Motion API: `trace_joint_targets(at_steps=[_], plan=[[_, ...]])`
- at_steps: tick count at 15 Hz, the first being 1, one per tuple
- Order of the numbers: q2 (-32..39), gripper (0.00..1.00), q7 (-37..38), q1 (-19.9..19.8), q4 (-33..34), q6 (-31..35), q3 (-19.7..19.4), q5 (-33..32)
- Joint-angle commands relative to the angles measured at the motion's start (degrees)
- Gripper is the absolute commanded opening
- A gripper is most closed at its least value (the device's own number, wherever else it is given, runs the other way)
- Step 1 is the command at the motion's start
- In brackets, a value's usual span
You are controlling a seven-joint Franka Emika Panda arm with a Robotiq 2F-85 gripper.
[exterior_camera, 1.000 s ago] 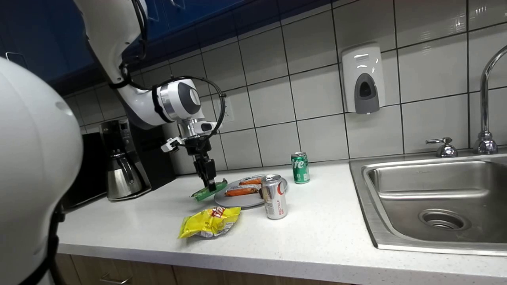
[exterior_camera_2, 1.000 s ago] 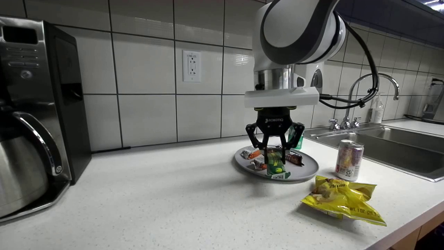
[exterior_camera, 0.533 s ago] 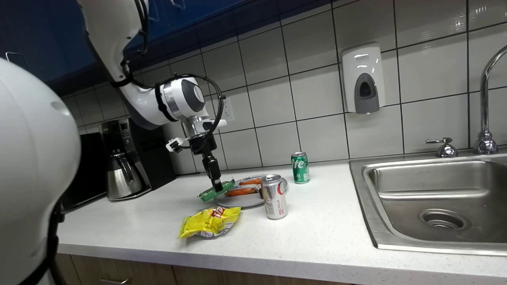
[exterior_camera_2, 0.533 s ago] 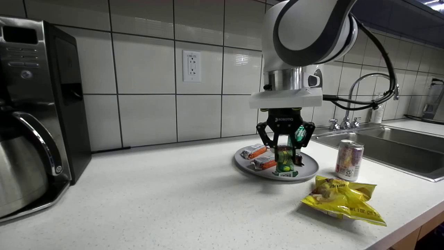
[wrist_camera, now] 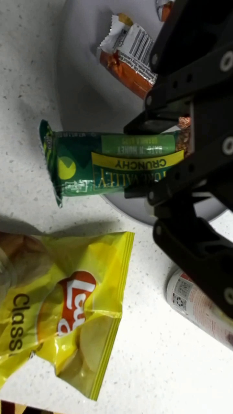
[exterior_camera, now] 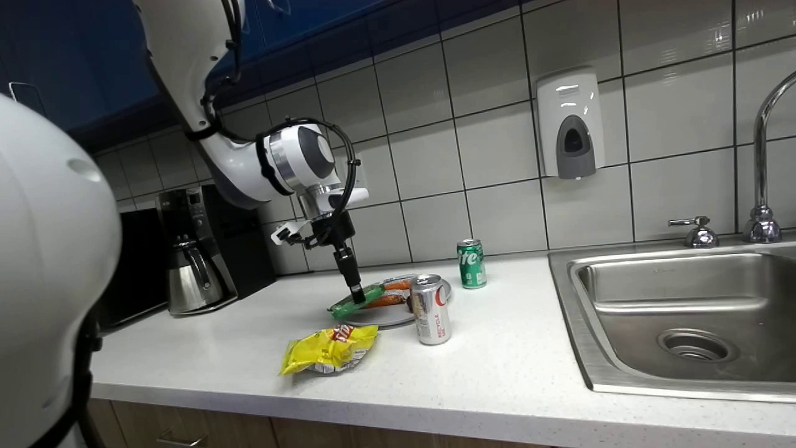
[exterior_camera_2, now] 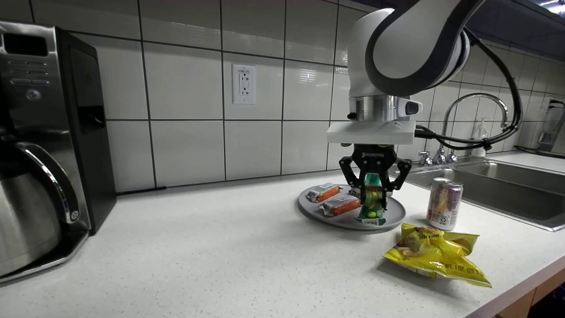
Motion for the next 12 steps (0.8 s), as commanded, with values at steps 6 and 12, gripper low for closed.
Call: trace_joint_targets(at_steps=[6, 12], plan=[[-0.6, 0.16, 10.4, -0.7, -1.7, 6.1, -0.5, -5.2], [-0.2, 0.16, 13.2, -0.2, -1.2, 7.0, -0.4, -7.0]])
